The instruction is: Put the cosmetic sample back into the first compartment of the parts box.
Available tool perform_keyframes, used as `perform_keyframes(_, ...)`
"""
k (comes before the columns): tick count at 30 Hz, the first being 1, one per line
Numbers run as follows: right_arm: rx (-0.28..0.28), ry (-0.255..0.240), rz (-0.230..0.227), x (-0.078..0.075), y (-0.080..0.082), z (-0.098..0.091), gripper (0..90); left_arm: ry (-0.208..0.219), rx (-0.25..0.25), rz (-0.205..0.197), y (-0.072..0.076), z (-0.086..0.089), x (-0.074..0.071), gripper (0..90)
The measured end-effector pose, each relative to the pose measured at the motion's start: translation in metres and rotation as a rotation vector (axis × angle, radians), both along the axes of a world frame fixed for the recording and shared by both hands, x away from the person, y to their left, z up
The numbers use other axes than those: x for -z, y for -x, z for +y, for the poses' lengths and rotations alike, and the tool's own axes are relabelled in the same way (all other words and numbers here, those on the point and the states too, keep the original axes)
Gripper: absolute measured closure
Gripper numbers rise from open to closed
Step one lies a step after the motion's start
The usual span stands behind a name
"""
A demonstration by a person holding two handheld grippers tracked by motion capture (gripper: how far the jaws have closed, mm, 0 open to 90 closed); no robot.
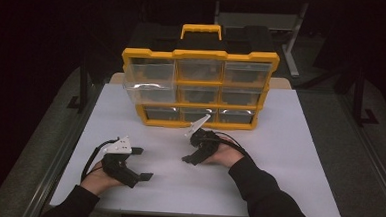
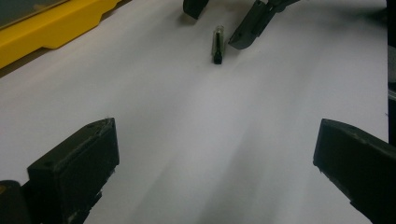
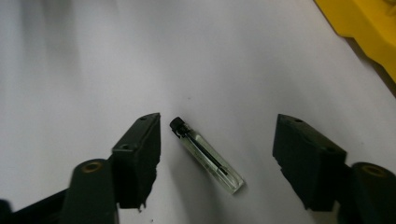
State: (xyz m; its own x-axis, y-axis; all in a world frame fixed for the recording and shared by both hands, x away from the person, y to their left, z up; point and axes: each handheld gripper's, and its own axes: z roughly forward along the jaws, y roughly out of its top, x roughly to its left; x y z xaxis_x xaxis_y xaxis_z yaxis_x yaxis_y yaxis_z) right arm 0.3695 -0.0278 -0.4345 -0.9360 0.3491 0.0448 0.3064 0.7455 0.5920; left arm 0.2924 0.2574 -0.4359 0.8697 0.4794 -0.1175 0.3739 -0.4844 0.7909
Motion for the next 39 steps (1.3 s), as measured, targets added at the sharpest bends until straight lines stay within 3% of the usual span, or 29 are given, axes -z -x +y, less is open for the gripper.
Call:
perform_keyframes(17, -0.023, 0.028, 0.025, 0.0025, 0.0, 0.0002, 59.0, -0.001, 0.001, 0.0, 0.0, 0.0001, 0.0001, 0.0)
perform_keyframes(39, -0.053, 0.064, 0.011, 0.003, 0.0018, 0.0012, 78.5, -0.001, 0.003, 0.0, -0.0001, -0.0003, 0.0002, 0.0)
